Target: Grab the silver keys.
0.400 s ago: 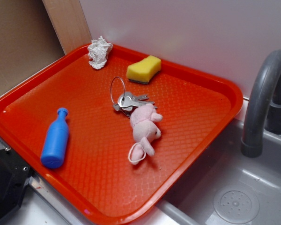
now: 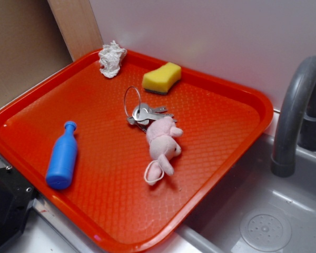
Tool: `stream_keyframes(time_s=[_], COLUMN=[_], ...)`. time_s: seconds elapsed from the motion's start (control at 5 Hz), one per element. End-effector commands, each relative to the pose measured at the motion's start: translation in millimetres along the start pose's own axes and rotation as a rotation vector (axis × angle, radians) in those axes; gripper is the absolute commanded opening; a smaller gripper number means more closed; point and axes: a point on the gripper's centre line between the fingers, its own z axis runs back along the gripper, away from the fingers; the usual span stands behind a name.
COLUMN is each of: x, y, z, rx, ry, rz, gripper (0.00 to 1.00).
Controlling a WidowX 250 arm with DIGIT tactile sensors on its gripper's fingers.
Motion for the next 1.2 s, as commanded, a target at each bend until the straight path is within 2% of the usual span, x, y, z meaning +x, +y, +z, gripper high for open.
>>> stream_keyframes(time_s=[0.0,0.2,0.4,0.8,1.0], x=[74,100,121,151,150], y=[18,38,40,10,-1], z=[-37,-55,-73,-116,-133], rx=[-0.006,-0.036,-0.080,-0.096,-0.123], ry=[0.011,0.132,0.184,0.091,-0.006], rz=[-0.093,-0.336,-0.582,-1.088,-1.342], gripper=[1.00,1.00,1.00,1.00,1.00])
